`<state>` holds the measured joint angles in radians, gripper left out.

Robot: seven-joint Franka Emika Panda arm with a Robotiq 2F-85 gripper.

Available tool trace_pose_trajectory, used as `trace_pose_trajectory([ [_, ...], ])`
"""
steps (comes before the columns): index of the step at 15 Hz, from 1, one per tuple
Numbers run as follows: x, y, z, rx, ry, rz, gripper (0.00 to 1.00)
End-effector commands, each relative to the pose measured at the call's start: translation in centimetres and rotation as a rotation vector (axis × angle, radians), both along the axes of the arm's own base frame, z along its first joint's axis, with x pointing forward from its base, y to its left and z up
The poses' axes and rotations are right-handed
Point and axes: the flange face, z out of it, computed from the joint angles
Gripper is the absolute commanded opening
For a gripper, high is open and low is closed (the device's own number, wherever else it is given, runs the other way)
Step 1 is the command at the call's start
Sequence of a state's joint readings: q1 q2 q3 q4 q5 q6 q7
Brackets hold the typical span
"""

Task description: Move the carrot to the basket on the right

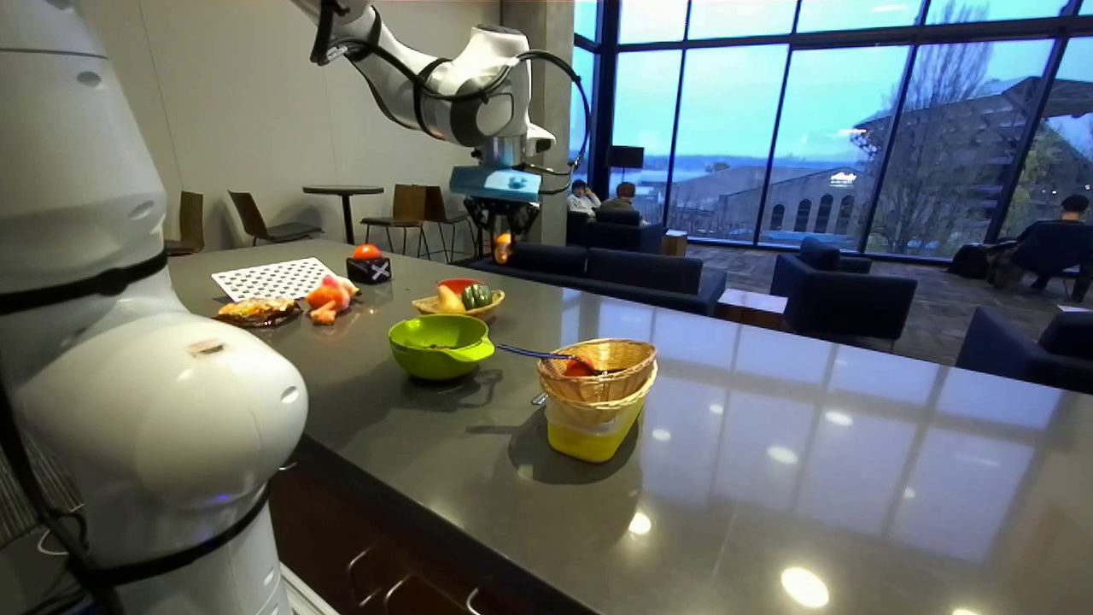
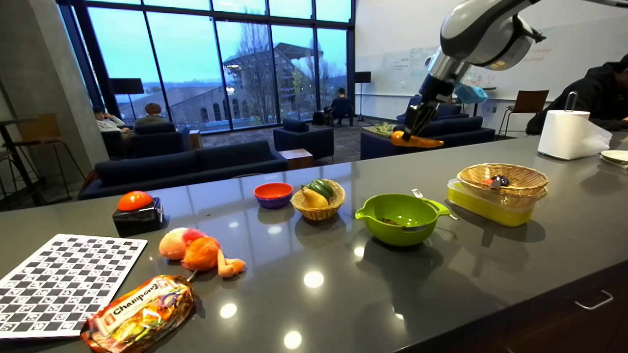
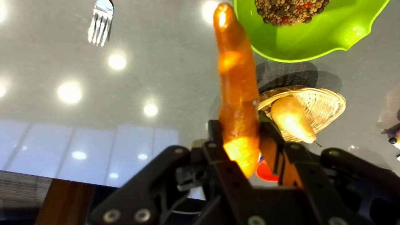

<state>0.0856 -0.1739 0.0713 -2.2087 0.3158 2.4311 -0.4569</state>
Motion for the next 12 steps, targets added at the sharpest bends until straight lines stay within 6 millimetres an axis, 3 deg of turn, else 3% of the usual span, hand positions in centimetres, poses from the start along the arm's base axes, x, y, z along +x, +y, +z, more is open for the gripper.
trace_pose_trajectory([
  [1, -2.9, -2.4, 0.5, 0.05, -0.021, -0.103, 0.11],
  [12, -8.3, -7.1, -1.3, 0.148, -0.023, -0.325, 0.11],
])
